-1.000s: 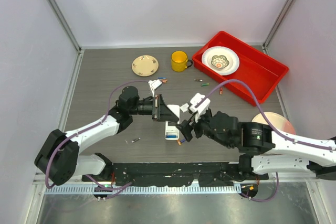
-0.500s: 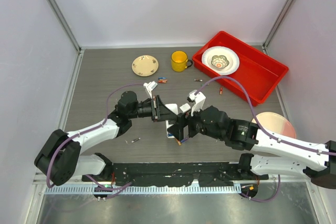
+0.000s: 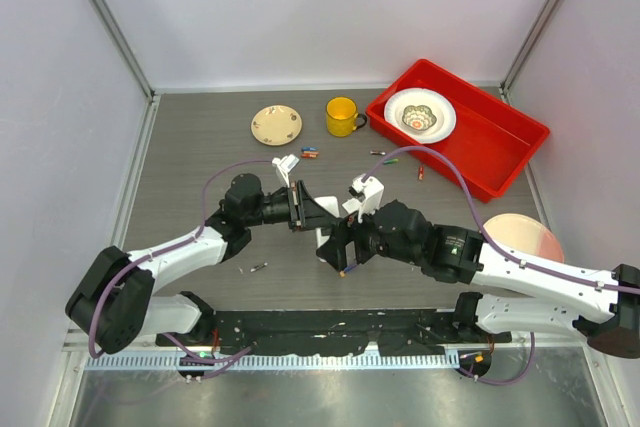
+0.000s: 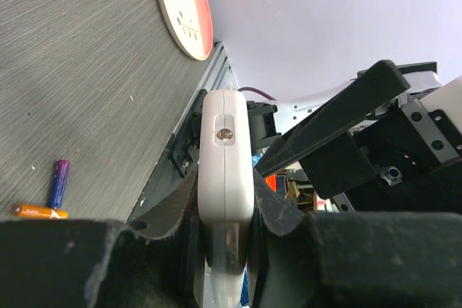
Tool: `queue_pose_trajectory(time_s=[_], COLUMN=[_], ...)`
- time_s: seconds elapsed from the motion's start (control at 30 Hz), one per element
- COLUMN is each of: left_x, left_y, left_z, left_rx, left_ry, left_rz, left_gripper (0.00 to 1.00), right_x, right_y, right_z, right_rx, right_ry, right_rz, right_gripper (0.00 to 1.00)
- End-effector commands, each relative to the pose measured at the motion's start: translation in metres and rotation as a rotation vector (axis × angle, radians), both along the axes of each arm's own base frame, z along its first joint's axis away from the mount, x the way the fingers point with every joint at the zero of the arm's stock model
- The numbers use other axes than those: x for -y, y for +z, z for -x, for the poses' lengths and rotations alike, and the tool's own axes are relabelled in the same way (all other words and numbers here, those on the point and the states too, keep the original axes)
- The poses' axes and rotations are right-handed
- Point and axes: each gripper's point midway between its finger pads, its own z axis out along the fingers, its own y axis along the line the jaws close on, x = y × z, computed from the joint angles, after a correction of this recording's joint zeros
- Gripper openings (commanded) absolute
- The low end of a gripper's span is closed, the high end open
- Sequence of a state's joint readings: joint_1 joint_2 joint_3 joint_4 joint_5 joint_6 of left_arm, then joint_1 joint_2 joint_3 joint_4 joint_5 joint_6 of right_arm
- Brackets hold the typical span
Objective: Load the batteries into the remote control
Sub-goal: Load the battery into the remote control.
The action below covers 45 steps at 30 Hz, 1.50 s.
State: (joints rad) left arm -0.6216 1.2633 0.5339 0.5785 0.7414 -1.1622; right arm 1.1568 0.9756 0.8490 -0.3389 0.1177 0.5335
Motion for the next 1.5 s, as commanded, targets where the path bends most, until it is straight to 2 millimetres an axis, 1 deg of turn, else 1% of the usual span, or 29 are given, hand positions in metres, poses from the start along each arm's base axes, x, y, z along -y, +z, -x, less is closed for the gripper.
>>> queue_pose_trajectory(time_s=[0.0, 0.23, 0.37, 0.67, 1.1, 1.17, 1.47], left_x=[0.004, 0.004, 0.004, 0.003, 0.002, 0.003, 0.003], left_y=[0.030, 0.029, 0.030, 0.038, 0.039, 0.039, 0.041], left_z=[-0.007, -0.006, -0.006, -0.005, -0.004, -0.005, -0.004], left_rx=[0.104, 0.109, 0.109, 0.126, 0.130, 0.131, 0.132], left_ry=[0.011, 0.009, 0.012, 0.011, 0.009, 0.009, 0.011], left_rz=[0.065, 0.063, 0.066, 0.077, 0.080, 0.081, 0.084], left_gripper=[0.00, 0.00, 0.00, 0.00, 0.00, 0.00, 0.00], right_x=[0.002, 0.007, 0.002, -0.004, -0.002, -0.001, -0.001], right_y=[0.008, 0.016, 0.008, 0.002, -0.003, -0.006, -0.010], right_z=[-0.002, -0.006, -0.002, -0.003, -0.008, -0.009, -0.009], right_rx=[-0.012, -0.017, -0.037, -0.046, -0.057, -0.062, -0.074], right_ry=[-0.020, -0.061, -0.035, -0.024, -0.041, -0.045, -0.039], right_rz=[-0.005, -0.051, -0.029, -0.009, -0.011, -0.005, -0.005], right_gripper=[0.87, 0.87, 0.87, 0.87, 0.86, 0.85, 0.84])
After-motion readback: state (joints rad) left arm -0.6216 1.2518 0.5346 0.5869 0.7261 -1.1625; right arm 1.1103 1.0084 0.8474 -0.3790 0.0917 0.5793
